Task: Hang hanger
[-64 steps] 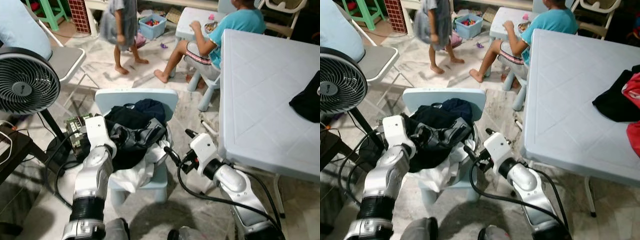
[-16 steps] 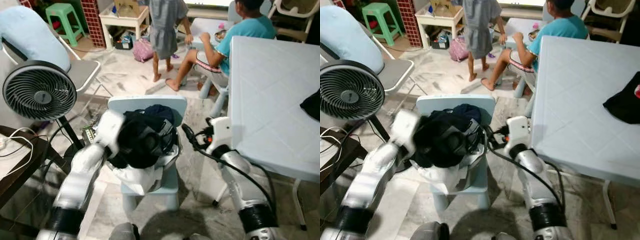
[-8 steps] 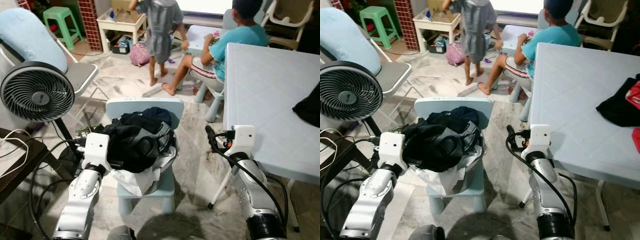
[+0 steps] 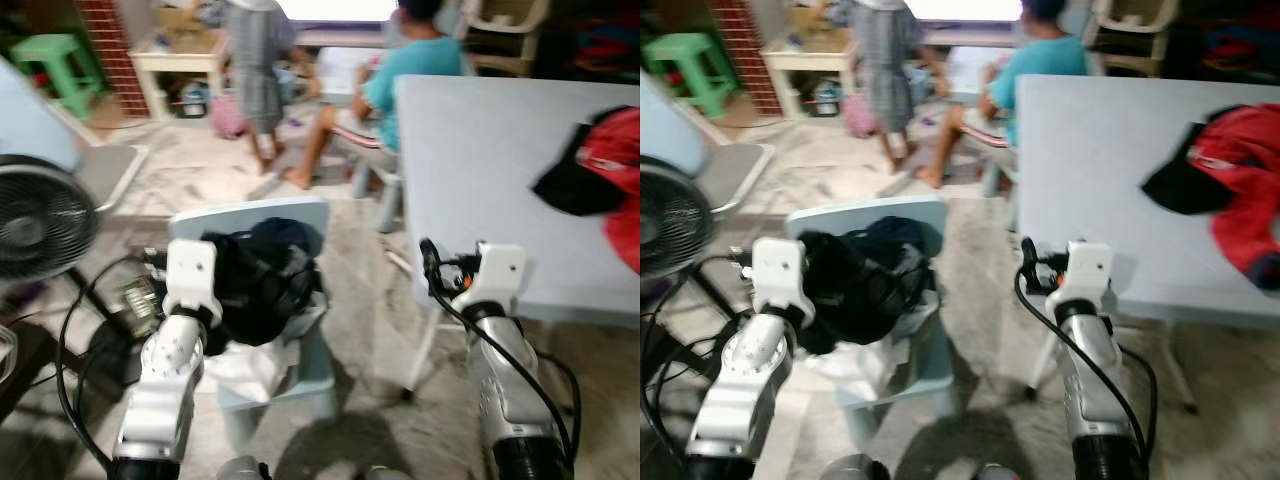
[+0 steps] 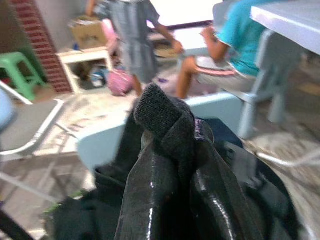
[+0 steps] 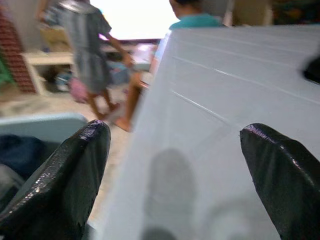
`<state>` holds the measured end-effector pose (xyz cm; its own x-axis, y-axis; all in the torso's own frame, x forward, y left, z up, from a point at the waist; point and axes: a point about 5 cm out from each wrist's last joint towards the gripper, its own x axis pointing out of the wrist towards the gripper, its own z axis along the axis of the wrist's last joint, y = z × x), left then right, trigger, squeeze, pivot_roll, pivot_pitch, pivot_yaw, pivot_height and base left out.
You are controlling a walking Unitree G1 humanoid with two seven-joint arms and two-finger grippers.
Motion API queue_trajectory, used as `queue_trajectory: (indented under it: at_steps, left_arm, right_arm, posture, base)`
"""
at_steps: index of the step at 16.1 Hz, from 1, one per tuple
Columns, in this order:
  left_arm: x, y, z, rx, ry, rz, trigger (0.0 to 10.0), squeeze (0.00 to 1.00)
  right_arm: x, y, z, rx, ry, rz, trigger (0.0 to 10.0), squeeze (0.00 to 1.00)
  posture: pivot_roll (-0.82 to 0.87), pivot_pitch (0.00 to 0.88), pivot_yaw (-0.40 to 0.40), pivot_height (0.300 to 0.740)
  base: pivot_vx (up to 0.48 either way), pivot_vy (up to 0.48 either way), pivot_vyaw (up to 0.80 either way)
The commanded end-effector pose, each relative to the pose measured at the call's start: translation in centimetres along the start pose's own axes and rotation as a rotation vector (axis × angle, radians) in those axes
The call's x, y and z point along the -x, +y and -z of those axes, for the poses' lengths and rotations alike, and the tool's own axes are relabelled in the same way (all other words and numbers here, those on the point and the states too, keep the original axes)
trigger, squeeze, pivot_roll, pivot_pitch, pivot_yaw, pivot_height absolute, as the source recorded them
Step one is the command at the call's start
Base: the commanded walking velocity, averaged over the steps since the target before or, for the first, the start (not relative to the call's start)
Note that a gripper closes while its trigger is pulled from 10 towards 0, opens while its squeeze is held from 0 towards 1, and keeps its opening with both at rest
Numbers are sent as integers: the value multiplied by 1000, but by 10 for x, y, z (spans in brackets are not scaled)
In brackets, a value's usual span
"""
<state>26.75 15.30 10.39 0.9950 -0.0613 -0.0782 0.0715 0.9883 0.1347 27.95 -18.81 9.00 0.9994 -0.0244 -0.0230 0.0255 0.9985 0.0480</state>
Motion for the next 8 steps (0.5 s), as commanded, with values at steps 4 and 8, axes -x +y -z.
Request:
queue_trajectory:
  at_steps: [4,8]
  left_arm:
    - [6,-7,2,12,22,48,10000,0]
    - [-9,-12,-7,33,-4,55,10000,0]
  right_arm:
    - [8,0,-2,26,6,-10,10000,0]
    - [-5,4,-11,51,-15,-14,10000,0]
  posture:
    - [9,0,-19,740]
    - [-18,0,-1,740]
  base:
    - [-283,0,0]
    - [-317,0,0]
